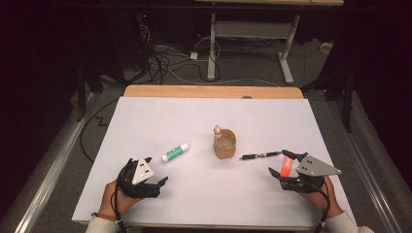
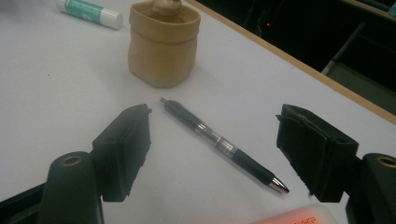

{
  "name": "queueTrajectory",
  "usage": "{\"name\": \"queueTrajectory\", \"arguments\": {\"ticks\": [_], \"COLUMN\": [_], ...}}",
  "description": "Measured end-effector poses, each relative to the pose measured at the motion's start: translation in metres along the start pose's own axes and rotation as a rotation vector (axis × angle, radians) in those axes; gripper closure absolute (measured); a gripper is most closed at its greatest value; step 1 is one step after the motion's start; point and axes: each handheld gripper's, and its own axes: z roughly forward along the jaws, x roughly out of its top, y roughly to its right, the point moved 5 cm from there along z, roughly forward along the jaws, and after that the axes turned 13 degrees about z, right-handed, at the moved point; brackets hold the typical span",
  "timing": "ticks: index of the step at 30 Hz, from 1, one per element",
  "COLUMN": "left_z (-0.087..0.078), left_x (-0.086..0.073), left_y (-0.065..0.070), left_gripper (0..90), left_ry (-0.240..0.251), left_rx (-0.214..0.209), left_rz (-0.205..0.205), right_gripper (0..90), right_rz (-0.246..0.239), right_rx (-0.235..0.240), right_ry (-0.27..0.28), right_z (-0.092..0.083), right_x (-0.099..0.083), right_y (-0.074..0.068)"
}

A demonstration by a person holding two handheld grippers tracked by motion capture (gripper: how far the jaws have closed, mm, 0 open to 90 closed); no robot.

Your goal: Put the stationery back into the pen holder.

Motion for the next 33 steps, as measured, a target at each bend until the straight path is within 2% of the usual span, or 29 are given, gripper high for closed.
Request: {"name": "queueTrajectory", "arguments": {"ticks": [3,5,9,11,13,15,17,21,25,29,33], "left_z": [0.004,0.008,0.015,0.021,0.029,0.040,0.054,0.074,0.086,0.095,0.102], "left_x": [0.011,0.021,0.040,0.051,0.060,0.067,0.070,0.073,0.076,0.080,0.083], "left_y": [-0.009,-0.017,-0.031,-0.038,-0.041,-0.044,-0.045,-0.050,-0.053,-0.056,-0.055], "left_gripper": [16.2,16.0,17.3,19.8,23.8,25.3,32.1,35.4,41.2,44.3,49.6], "left_ry": [-0.046,-0.079,-0.095,-0.104,-0.129,-0.164,-0.211,-0.284,-0.343,-0.379,-0.392], "left_rx": [-0.044,-0.080,-0.124,-0.128,-0.172,-0.184,-0.224,-0.287,-0.331,-0.332,-0.337], "left_rz": [-0.019,-0.011,-0.020,-0.022,-0.014,-0.002,-0.004,-0.029,-0.037,-0.028,-0.042], "right_gripper": [26.5,26.6,26.6,26.6,26.5,26.6,26.5,26.6,26.6,26.7,26.8], "right_rz": [-0.007,-0.007,-0.001,-0.003,-0.009,-0.008,-0.011,-0.013,-0.015,-0.019,-0.022], "right_rx": [-0.004,-0.005,-0.013,-0.011,-0.012,-0.014,-0.011,-0.015,-0.014,-0.011,-0.011], "right_ry": [-0.004,-0.008,-0.010,-0.005,-0.010,-0.011,-0.013,-0.017,-0.019,-0.023,-0.028], "right_z": [-0.001,-0.003,-0.005,-0.007,-0.007,-0.007,-0.006,-0.006,-0.007,-0.006,-0.006], "right_x": [-0.001,-0.002,-0.004,-0.005,-0.005,-0.005,-0.006,-0.007,-0.007,-0.007,-0.008], "right_y": [-0.002,-0.002,0.000,-0.001,-0.001,-0.001,-0.001,0.000,0.000,0.000,0.000]}}
